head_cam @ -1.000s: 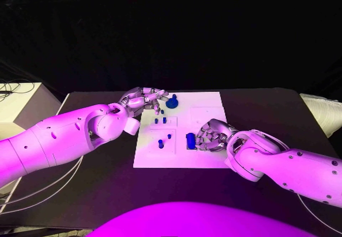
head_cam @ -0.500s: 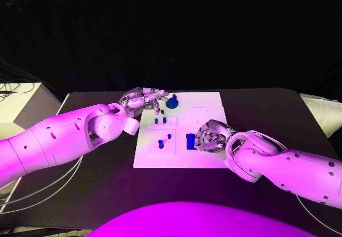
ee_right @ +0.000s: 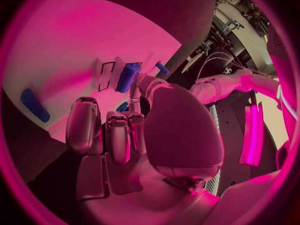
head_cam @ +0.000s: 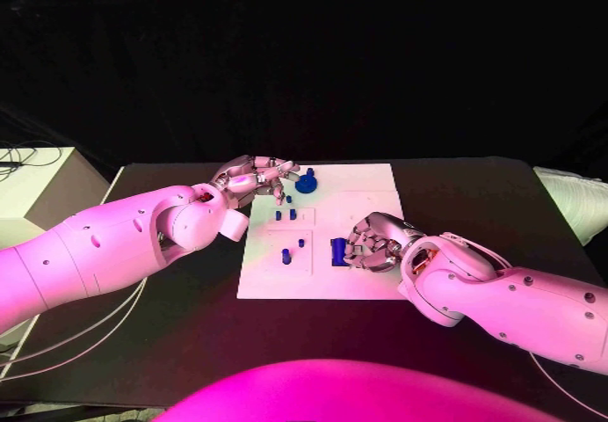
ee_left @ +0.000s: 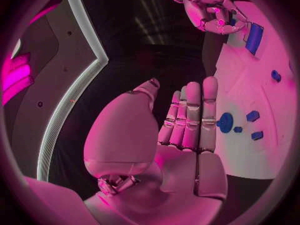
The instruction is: Assemble the parts on the task board
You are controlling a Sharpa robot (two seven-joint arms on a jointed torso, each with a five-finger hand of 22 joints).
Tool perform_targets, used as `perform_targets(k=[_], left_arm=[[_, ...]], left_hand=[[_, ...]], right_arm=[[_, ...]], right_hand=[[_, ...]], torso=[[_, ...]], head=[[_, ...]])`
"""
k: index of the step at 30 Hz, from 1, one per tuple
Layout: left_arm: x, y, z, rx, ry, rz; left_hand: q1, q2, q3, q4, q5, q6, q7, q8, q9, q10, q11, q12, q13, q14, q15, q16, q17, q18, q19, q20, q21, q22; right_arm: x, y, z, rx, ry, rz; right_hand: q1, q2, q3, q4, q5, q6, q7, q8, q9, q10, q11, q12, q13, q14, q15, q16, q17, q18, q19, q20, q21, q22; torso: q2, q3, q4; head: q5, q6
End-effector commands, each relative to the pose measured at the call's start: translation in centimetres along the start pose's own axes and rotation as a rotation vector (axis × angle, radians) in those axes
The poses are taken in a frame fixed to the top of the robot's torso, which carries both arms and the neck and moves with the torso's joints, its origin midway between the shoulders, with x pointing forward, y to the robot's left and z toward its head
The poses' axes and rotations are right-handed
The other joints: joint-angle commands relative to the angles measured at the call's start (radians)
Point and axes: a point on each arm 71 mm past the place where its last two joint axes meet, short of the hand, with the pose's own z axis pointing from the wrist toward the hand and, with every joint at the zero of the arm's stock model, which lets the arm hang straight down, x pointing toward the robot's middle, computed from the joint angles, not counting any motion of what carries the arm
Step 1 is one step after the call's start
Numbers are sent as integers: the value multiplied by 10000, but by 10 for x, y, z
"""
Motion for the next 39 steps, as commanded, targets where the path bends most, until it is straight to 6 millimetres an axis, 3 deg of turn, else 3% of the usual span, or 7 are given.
perform_targets(k=[1,8,18,28,39], left_arm=[[3,-1,1,60,221,-2],[3,-1,0,60,218,-1],[3,-1,1,62,230,-6],[3,0,1,58,233,-10],[2,0,1,49,218,-2]], left_hand=[[33,80,-18,7,-42,-63,-16,40,13,-82,-21,33,9,-71,-6,-58,17,94,-54,-6,-66,-8],[33,80,-18,7,-42,-63,-16,40,13,-82,-21,33,9,-71,-6,-58,17,94,-54,-6,-66,-8],[50,90,-41,21,-45,-61,-18,57,15,-87,-22,47,16,-74,-7,-61,20,91,-46,-6,-56,3],[50,90,-41,21,-45,-61,-18,57,15,-87,-22,47,16,-74,-7,-61,20,91,-46,-6,-56,3],[50,90,-41,21,-45,-61,-18,57,15,-87,-22,47,16,-74,-7,-61,20,91,-46,-6,-56,3]], right_arm=[[1,2,0,-256,-85,-222],[4,2,0,-245,30,-298],[8,3,2,-196,60,-483],[6,-4,7,87,-254,-727],[7,-1,3,-192,-3,-654]], right_hand=[[-55,-78,-16,-32,-43,69,-4,44,-4,1041,-54,64,2630,1013,-62,23,2578,-88,83,-49,10,744],[-58,-82,-16,-38,-53,74,-8,48,-5,1041,-55,64,2630,1012,-62,22,2575,-87,81,-49,1,741],[-56,-93,-14,-59,-83,89,-16,58,-8,1041,-61,64,2630,1012,-64,22,2576,-88,83,-50,7,746],[-24,10,108,-106,-107,91,-33,60,-33,1041,-78,64,2630,1017,-76,30,2597,-95,97,-58,44,774],[-97,-49,90,-109,-127,101,-26,76,-39,1041,-75,64,2630,1012,-78,22,2574,-91,91,-61,15,765]], torso=[[5,-8,-4],[15,2,22],[12,1,2],[11,-8,25],[11,3,-6]], head=[[5,2],[11,2],[45,2],[49,2],[89,2]])
